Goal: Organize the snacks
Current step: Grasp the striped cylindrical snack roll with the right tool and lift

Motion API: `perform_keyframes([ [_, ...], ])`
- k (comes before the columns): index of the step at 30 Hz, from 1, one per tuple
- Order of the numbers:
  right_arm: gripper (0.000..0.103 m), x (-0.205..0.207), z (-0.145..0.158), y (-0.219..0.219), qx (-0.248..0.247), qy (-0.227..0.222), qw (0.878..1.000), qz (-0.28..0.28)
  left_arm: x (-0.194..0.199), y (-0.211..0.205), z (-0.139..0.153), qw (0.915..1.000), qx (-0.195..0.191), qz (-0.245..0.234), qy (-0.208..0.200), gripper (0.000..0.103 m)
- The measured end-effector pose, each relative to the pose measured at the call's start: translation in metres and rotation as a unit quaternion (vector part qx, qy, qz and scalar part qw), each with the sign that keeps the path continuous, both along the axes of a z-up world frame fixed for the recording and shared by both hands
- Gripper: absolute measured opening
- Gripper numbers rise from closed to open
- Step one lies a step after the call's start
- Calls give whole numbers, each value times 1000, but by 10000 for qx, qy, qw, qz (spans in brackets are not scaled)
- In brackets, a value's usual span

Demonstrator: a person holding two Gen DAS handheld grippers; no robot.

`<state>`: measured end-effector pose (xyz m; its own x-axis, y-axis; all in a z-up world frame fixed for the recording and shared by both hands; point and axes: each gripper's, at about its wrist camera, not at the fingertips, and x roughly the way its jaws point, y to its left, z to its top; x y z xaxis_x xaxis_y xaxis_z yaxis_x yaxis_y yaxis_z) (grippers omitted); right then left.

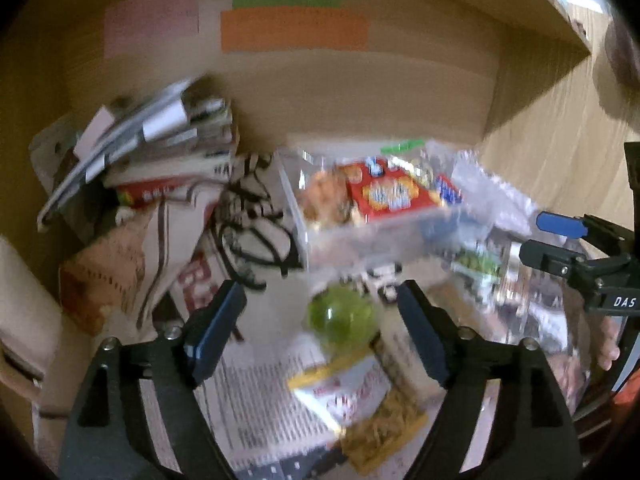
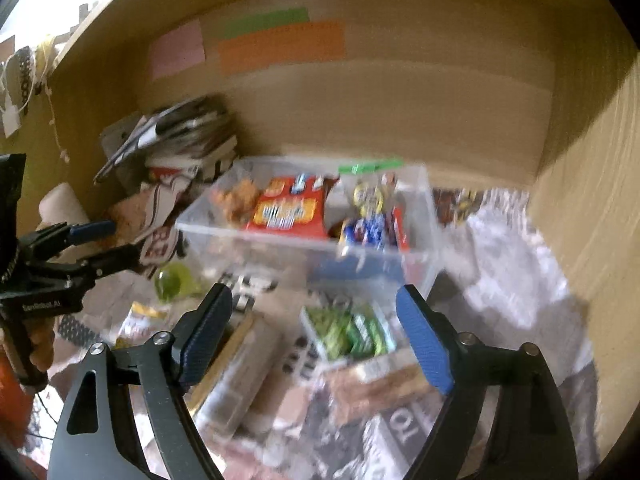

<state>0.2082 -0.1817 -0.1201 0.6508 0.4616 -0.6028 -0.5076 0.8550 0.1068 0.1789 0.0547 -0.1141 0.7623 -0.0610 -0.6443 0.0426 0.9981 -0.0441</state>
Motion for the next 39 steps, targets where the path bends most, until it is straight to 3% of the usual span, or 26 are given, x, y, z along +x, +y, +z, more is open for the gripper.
perform_keyframes([
  [8, 82, -6, -40, 25, -61, 608, 9978, 238, -13, -6, -47, 9984, -159, 157, 520, 84],
  [12, 82, -11, -50, 37, -261, 599, 9974, 289, -16, -2, -60, 9977, -24, 243, 634, 85],
  [14, 81, -11, -51, 35, -261, 636, 9974, 232, -19, 5, -62, 9975, -167, 276, 635, 85],
  [20, 73, -15, -51, 25, -282, 610, 9976, 151, -27, 25, -62, 9962, -310, 416, 701, 85],
  [25, 54, -17, -48, 25, -175, 659, 9975, 182, -30, 21, -59, 9957, -484, 313, 732, 85],
  [36, 43, -14, -67, 49, -83, 1013, 9934, 525, -27, 0, -70, 9976, -160, 238, 628, 85],
  [39, 34, -16, -66, 49, -113, 913, 9945, 504, -28, 1, -70, 9979, -165, 195, 602, 76],
])
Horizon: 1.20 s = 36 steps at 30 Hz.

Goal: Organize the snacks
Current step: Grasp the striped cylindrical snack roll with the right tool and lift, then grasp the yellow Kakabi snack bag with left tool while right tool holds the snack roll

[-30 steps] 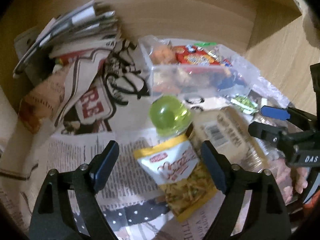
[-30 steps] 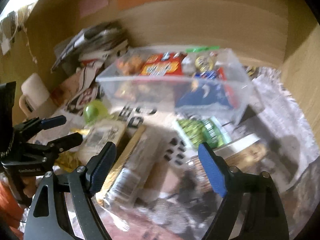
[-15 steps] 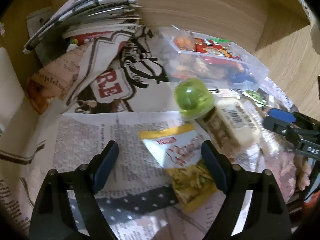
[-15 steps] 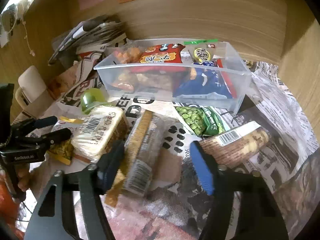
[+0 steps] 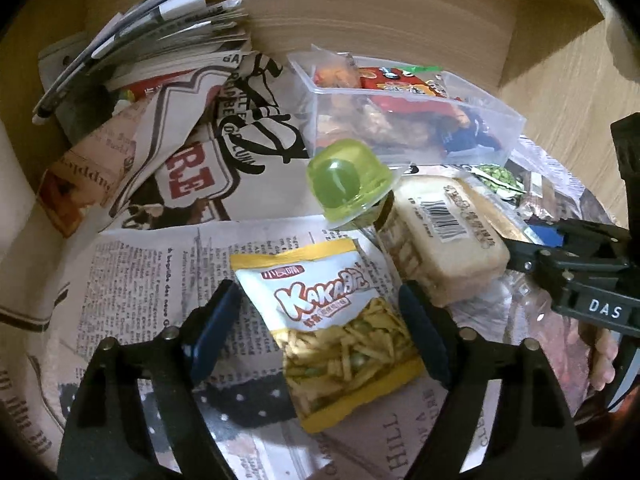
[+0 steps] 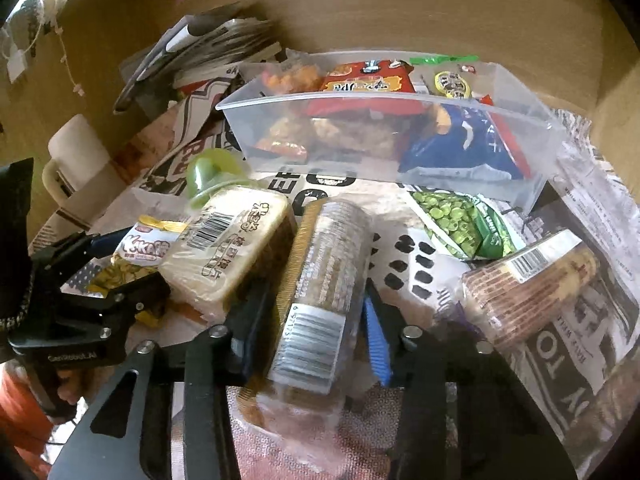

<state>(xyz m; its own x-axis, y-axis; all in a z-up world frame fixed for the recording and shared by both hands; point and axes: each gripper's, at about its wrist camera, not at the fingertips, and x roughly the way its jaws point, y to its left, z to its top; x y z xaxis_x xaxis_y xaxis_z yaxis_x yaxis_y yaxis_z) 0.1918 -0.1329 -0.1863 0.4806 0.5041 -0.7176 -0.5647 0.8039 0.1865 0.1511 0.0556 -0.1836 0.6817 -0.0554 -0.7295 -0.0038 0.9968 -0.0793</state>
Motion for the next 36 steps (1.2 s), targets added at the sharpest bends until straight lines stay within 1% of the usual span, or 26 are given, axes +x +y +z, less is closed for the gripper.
perform_keyframes([
  [1, 33, -1, 1, -1, 2, -34, 10000, -31, 0, 0, 0, 10000, 25, 17, -9, 72],
  [3, 32, -1, 3, -4, 51, -63, 9999, -74, 0, 0, 0, 9999, 123, 62, -27, 58],
  [4, 32, -1, 3, -6, 72, -70, 9999, -88, -1, -1, 0, 9998, 160, 62, -48, 54],
  [6, 32, -3, 5, -10, 140, -106, 9998, -135, -2, -1, 1, 9998, 169, 50, -70, 53],
  [10, 32, -8, 13, -18, 203, -260, 9993, -184, -4, 2, 5, 9999, 37, 57, -84, 50],
  [13, 32, -11, 21, -23, 243, -365, 9988, -229, -6, 2, 13, 9997, 65, 87, -212, 48],
  [14, 32, -12, 24, -25, 250, -406, 9985, -257, -7, 3, 16, 9996, 59, 87, -250, 35],
  [15, 32, -12, 27, -26, 269, -442, 9983, -284, -7, 3, 20, 9996, 47, 69, -261, 26],
  [18, 32, -11, 35, -31, 346, -519, 9975, -345, -5, 7, 31, 9993, -252, -20, -272, 20],
  [19, 32, -10, 37, -32, 368, -548, 9972, -358, -5, 8, 33, 9992, -274, -18, -289, 19],
  [21, 32, -11, 42, -35, 404, -618, 9965, -382, -6, 8, 38, 9990, -261, -4, -376, 12],
  [25, 32, -12, 50, -37, 477, -724, 9954, -406, -7, 7, 49, 9983, -218, 32, -534, 6],
  [26, 32, -12, 52, -37, 499, -746, 9951, -416, -8, 8, 52, 9980, -207, 29, -591, 2],
  [29, 32, -10, 58, -38, 555, -809, 9943, -427, -9, 8, 58, 9976, -198, -46, -664, 2],
  [32, 32, -10, 62, -38, 582, -839, 9939, -420, -7, 4, 51, 9986, -116, -153, -497, 2],
  [33, 32, -10, 63, -39, 584, -845, 9938, -417, -7, 3, 47, 9990, -65, -114, -434, 5],
  [34, 32, -10, 63, -39, 585, -849, 9938, -412, -7, 2, 44, 9993, -40, -77, -354, 9],
  [35, 32, -10, 63, -38, 585, -846, 9939, -409, -6, 3, 39, 9997, -64, -38, -237, 25],
  [36, 32, -9, 63, -39, 591, -836, 9939, -401, -5, 6, 34, 9998, -141, -4, -158, 46],
])
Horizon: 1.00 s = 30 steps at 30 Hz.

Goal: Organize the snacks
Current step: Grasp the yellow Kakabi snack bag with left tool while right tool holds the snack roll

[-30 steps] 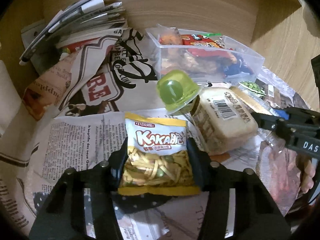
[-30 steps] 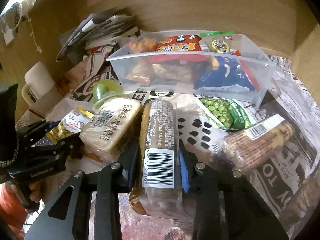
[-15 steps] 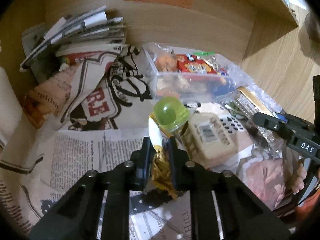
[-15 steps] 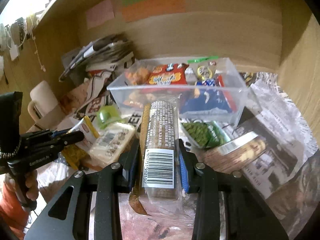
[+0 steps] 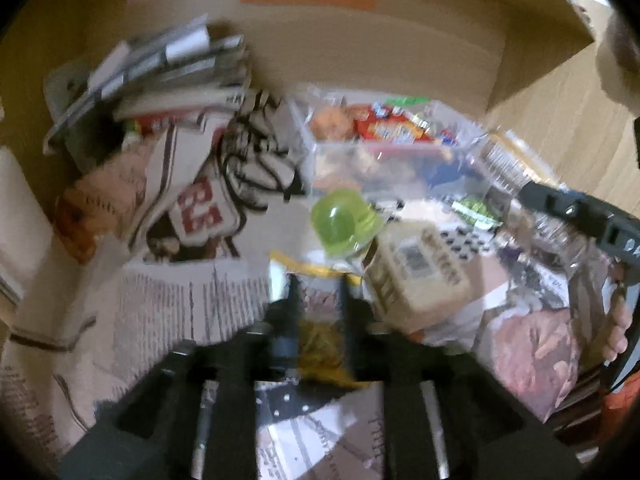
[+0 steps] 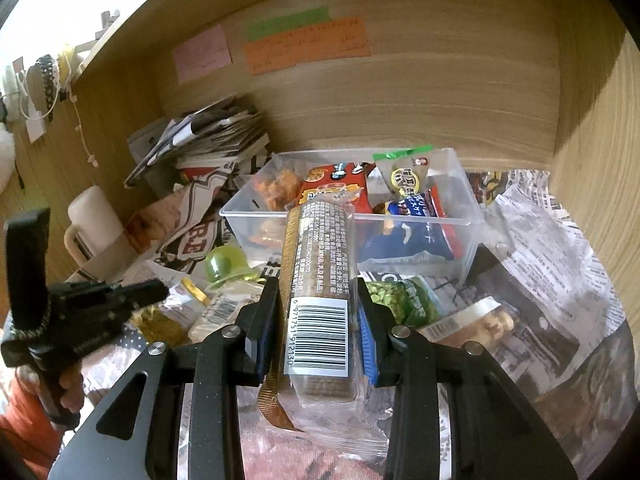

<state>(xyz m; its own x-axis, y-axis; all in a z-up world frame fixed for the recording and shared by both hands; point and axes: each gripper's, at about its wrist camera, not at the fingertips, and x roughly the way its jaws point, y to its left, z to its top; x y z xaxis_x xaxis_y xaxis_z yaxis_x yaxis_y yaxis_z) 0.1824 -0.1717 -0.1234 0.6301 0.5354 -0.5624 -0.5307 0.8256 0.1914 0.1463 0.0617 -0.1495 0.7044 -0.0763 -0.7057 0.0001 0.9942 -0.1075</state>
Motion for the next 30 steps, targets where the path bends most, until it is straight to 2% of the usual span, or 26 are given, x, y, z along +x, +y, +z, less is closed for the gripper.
perform_keyframes([
  [2, 32, 0, 0, 0, 4, 24, 10000, 10, 0, 7, -7, 9998, -87, 170, 35, 64],
  [8, 32, 2, -3, -1, -21, 79, 10000, -22, 6, 14, -26, 9984, -378, 126, 389, 68],
  [12, 32, 4, -7, -2, 10, 162, 9999, -32, 9, 2, -28, 9993, -154, -34, 352, 70],
  [15, 32, 5, -10, 0, -4, 207, 9998, -7, 10, -6, -32, 9995, 169, -52, 260, 69],
  [16, 32, 5, -10, 0, -22, 204, 9998, 1, 9, -8, -33, 9993, 288, -45, 219, 67],
  [17, 32, 5, -11, 1, -38, 202, 9998, 4, 8, -10, -34, 9988, 475, 22, 150, 58],
  [19, 32, 5, -11, 1, -45, 199, 9998, 6, 6, -13, -34, 9983, 579, 20, 83, 55],
  [24, 32, 8, -7, -2, -45, 139, 9999, -11, 1, -4, -23, 9990, 451, 25, -5, 45],
  [25, 32, 9, -6, -3, -38, 118, 9999, -22, 0, -3, -18, 9991, 422, 24, -61, 40],
  [26, 32, 9, -3, -4, -27, 86, 10000, -34, 0, -2, -12, 9992, 399, 13, -93, 25],
  [28, 32, 10, -1, -5, -6, 38, 10000, -53, 2, 0, -2, 9996, 229, -76, -127, 20],
  [29, 32, 11, 1, -7, 15, 11, 10000, -75, 3, 2, 3, 9996, 173, -112, -169, 13],
  [30, 32, 12, 3, -7, 31, -10, 10000, -85, 4, 1, 6, 9997, 147, -112, -177, 13],
])
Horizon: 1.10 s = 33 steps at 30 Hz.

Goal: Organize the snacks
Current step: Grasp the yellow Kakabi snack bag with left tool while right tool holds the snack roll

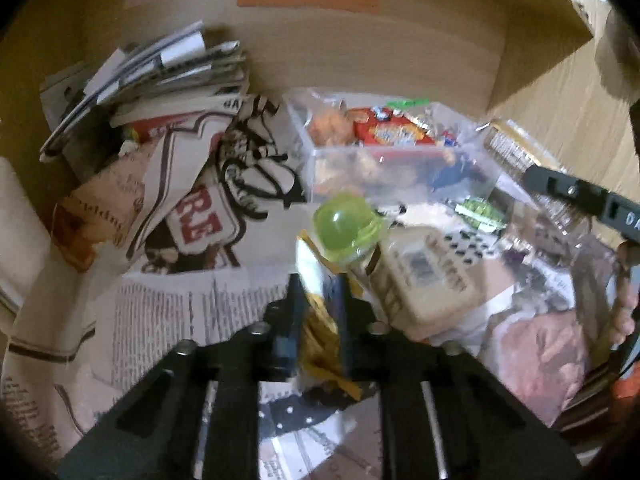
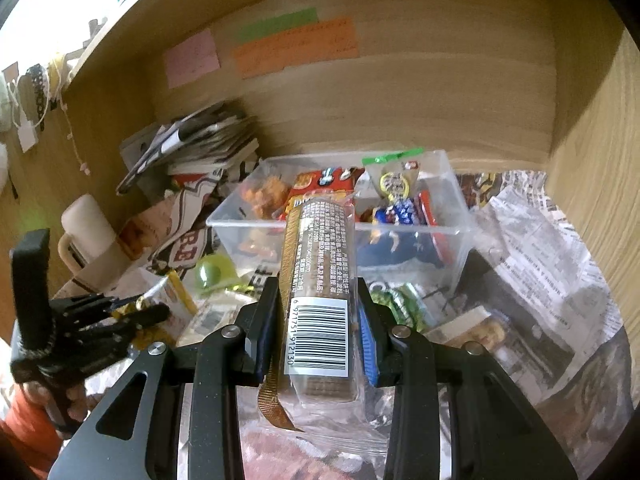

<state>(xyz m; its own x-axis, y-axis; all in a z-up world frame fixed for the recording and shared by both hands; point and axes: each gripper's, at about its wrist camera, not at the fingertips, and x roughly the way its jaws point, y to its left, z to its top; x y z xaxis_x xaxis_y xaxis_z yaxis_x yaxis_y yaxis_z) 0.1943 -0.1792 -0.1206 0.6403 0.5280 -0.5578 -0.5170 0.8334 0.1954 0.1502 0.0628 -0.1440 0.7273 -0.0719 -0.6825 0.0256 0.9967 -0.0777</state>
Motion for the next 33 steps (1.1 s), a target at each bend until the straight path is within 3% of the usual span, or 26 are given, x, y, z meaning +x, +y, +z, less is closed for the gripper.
perform_keyframes([
  [4, 32, 3, 4, -4, 60, -54, 10000, -53, 7, 2, -5, 9999, -45, 21, 117, 13],
  [6, 32, 4, 4, -6, 81, -39, 9999, -69, 7, 0, -13, 9997, -38, -48, 245, 18],
  [7, 32, 4, 4, -6, 76, -35, 9999, -75, 6, -2, -18, 9996, 32, -42, 293, 24],
  [9, 32, 4, 2, -6, 30, -19, 10000, -85, 5, -4, -25, 9990, 45, -91, 438, 54],
  [11, 32, 6, 0, -6, 7, 7, 10000, -98, 3, -6, -29, 9987, -89, -96, 491, 71],
  [14, 32, 7, -2, -7, 36, 48, 9999, -92, 5, -11, -34, 9984, -94, -178, 532, 71],
  [17, 32, 7, -3, -7, 48, 73, 9999, -84, 4, -22, -41, 9984, 296, -199, 437, 71],
  [19, 32, 8, -2, -7, 41, 63, 9999, -73, 1, -24, -42, 9985, 400, -194, 312, 63],
  [20, 32, 8, -2, -7, 35, 53, 10000, -75, 0, -24, -41, 9985, 419, -219, 285, 52],
  [28, 32, 12, 9, -11, 95, -106, 9998, -135, 0, -6, -19, 9996, 197, -92, 194, 37],
  [29, 32, 13, 11, -11, 98, -130, 9998, -141, -2, -5, -12, 9996, 209, -86, 143, 21],
  [33, 32, 16, 18, -12, 131, -244, 9994, -192, 2, -3, 11, 9998, 68, -161, 13, 5],
])
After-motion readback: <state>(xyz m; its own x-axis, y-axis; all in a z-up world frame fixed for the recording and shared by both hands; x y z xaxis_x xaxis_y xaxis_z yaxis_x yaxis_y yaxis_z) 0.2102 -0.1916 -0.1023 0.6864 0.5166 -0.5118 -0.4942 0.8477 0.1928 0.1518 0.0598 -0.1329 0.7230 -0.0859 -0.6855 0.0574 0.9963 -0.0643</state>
